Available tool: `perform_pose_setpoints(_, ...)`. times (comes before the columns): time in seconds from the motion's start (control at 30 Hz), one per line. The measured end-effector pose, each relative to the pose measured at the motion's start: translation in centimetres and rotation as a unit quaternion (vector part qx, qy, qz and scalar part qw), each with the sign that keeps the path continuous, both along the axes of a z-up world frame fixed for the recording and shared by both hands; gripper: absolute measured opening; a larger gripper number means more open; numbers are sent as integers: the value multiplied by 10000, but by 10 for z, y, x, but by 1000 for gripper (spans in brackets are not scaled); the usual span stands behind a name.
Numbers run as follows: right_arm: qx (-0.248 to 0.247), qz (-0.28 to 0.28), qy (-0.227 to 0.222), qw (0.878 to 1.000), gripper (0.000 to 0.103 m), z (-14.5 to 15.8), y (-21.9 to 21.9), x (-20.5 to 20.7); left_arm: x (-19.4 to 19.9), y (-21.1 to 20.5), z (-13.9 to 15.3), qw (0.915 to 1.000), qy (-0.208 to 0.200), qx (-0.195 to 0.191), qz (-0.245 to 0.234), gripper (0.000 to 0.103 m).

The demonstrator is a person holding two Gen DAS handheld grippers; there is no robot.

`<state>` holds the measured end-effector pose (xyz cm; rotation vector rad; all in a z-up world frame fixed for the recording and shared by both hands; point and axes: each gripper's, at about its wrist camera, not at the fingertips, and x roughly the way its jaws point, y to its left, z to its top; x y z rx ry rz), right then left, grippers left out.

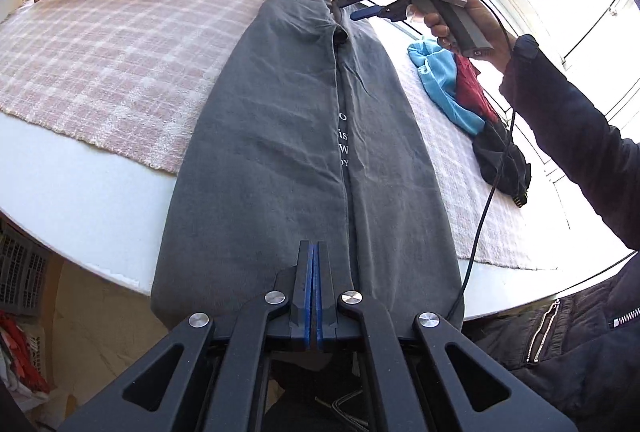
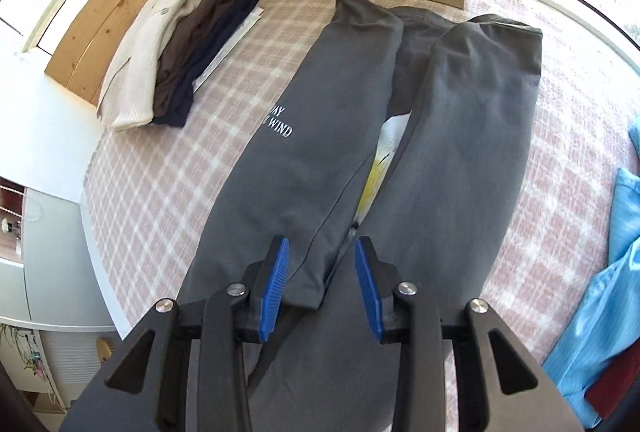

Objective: Fold clothes
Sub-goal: 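Open the right gripper, move it to the collar and grasp it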

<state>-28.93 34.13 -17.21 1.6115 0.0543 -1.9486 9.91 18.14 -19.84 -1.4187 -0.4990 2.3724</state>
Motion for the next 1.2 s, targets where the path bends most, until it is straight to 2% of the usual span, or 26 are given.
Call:
perform_pose_setpoints(0.13, 86, -66, -246, 9996, 34, -20, -10, -31, -14, 4, -10, 9999, -146, 44, -46, 0)
perform_pose_setpoints(0.3, 133, 86, -326, 9993, 34, -34, -14, -35, -26, 7, -17, 9995, -277, 83, -100, 0)
perform_pose_setpoints(0.4, -73, 189, -300, 9993, 34, -39, -21, -34, -28, 7, -17, 9995, -292, 88, -130, 0)
perform_pose_setpoints(0.43, -121, 239, -323, 9991, 32, -42, -23, -31, -28, 7, -17, 9994, -297, 89, -139, 0)
perform_pose_setpoints(0.47, -83, 286, -275, 9992, 20, -42, -24, -29, -29, 7, -17, 9994, -303, 91, -149, 0)
perform_pose_setpoints(0.5, 24, 349, -185, 9992, 15, -41, -24, -27, -29, 7, -17, 9994, -308, 93, -159, 0)
perform_pose_setpoints(0.57, 126, 370, -45, 9992, 10, -39, -24, -25, -30, 7, -17, 9993, -318, 96, -179, 0)
perform_pose_setpoints(0.63, 248, 269, 32, 9993, 10, -43, -25, -26, -31, 7, -17, 9992, -329, 99, -198, 0)
perform_pose_setpoints(0.73, 288, 465, 174, 9984, 12, -45, -33, -19, -33, 7, -16, 9991, -344, 104, -228, 0)
perform_pose_setpoints(0.83, 182, 380, 285, 9987, 19, -28, -26, -18, -35, 7, -11, 9992, -277, 113, -258, 0)
perform_pose_setpoints(0.9, 62, 42, 655, 9978, 23, -7, -11, -16, -39, 5, -6, 9994, -194, 152, -224, 0)
perform_pose_setpoints(0.97, -192, 214, 860, 9959, 23, 6, -9, -2, -45, 3, -6, 9995, -190, 164, -180, 0)
perform_pose_setpoints(1.03, -424, 683, 563, 9952, 23, -3, -20, 14, -52, 0, -12, 9991, -323, 203, -172, 0)
perform_pose_setpoints(1.13, -175, 1108, 182, 9935, 23, -32, -37, 31, -56, -2, -20, 9982, -483, 286, -197, 0)
perform_pose_setpoints(1.2, -101, 1228, 163, 9922, 23, -33, -35, 31, -57, -2, -20, 9979, -543, 229, -265, 0)
